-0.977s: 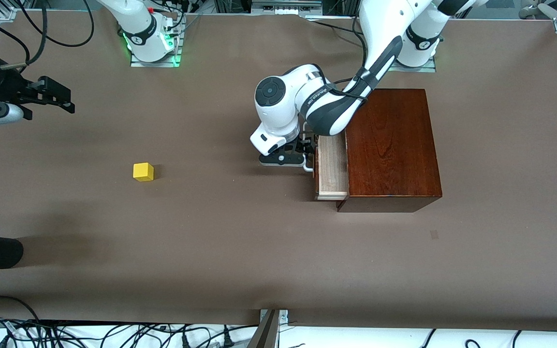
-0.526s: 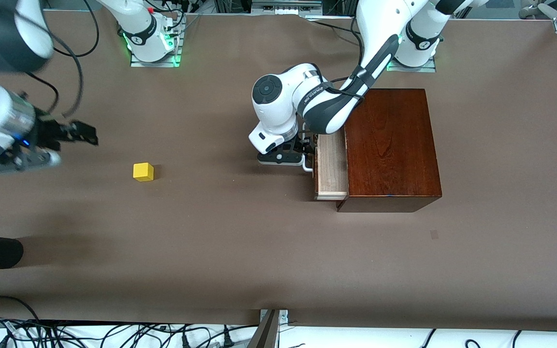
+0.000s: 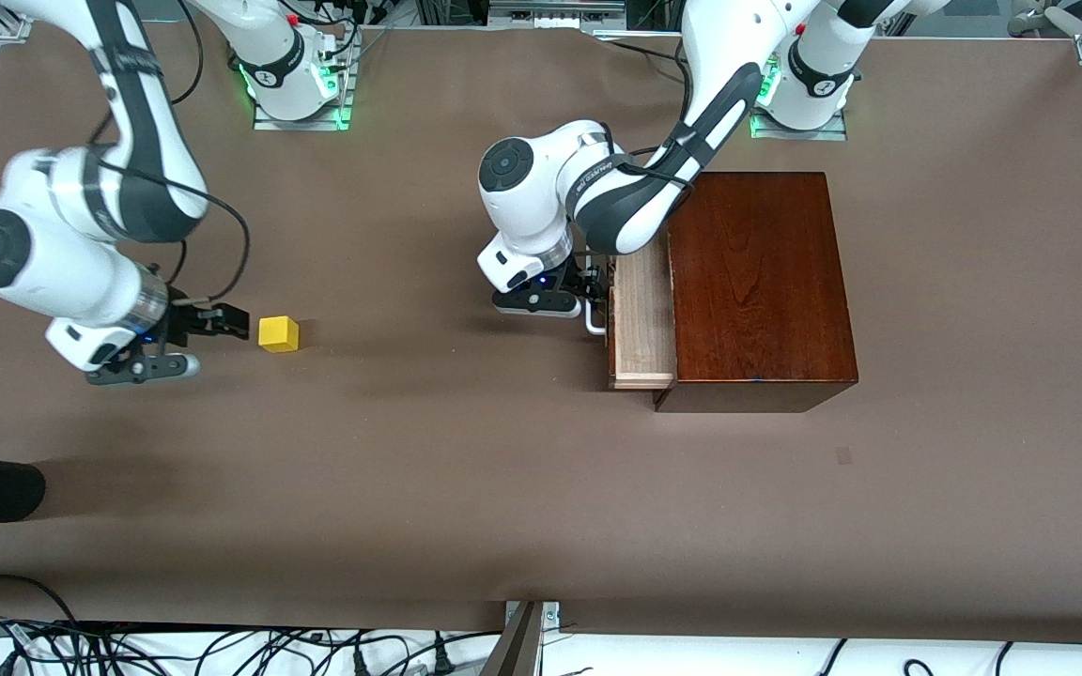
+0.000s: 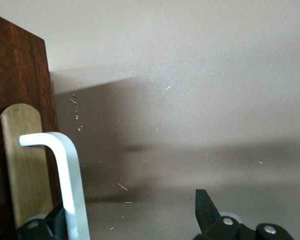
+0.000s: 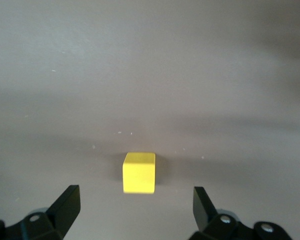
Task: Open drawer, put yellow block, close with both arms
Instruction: 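Pull the drawer open with the left gripper while the right gripper reaches the cube, then grasp the yellow cube with the right gripper while the left gripper withdraws, then carry the yellow cube with the right gripper over the open drawer, then lower the cube into the drawer and open the right gripper, then raise the right gripper away while the left gripper reaches the drawer front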
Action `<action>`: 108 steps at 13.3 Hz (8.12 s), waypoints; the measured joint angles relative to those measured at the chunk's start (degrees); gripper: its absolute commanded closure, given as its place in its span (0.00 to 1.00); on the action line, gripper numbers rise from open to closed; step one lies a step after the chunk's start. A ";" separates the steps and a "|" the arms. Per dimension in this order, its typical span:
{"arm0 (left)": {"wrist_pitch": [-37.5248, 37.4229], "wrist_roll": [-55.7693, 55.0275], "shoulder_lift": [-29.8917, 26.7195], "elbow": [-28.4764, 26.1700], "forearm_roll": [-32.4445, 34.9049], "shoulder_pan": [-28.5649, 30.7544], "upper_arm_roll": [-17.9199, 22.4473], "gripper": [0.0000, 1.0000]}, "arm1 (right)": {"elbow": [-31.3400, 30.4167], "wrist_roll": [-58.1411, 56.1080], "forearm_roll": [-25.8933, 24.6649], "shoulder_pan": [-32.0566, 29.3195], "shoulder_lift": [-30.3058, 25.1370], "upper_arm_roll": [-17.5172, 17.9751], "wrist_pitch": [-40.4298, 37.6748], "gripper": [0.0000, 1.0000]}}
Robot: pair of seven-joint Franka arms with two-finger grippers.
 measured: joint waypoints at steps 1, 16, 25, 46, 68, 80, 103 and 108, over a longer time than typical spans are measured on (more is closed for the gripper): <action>0.32 -0.01 -0.01 0.00 0.37 -0.23 -0.03 0.00 | -1.96 0.03 0.84 0.00 1.23 0.12 3.59 0.00; -14.31 0.13 0.31 7.41 5.20 -2.80 -2.69 0.00 | -17.81 0.29 3.73 0.33 4.93 1.70 24.78 0.03; -27.12 12.56 -17.90 11.13 -9.77 9.67 -2.43 0.00 | -17.82 0.33 3.74 0.30 6.53 1.64 26.05 1.00; -20.58 46.90 -40.37 -9.59 -23.44 32.89 16.84 0.00 | 30.48 -0.65 -5.08 31.97 4.63 5.87 -22.67 1.00; -18.63 46.89 -45.48 -15.81 -23.44 31.90 16.76 0.00 | 48.82 -17.25 -13.49 53.10 29.47 4.60 -10.78 1.00; -18.27 46.83 -45.36 -15.42 -23.44 31.33 15.52 0.00 | 49.10 -21.82 -13.58 51.36 33.06 3.84 -9.95 1.00; -21.68 65.34 -42.03 -14.03 -23.67 30.75 2.08 0.00 | 50.61 -22.39 -0.65 22.95 8.91 -1.82 -18.63 0.00; -12.35 76.68 -29.71 -10.95 -24.06 30.46 -12.45 0.00 | 29.41 -17.07 0.77 12.67 -8.09 -3.19 -21.70 0.00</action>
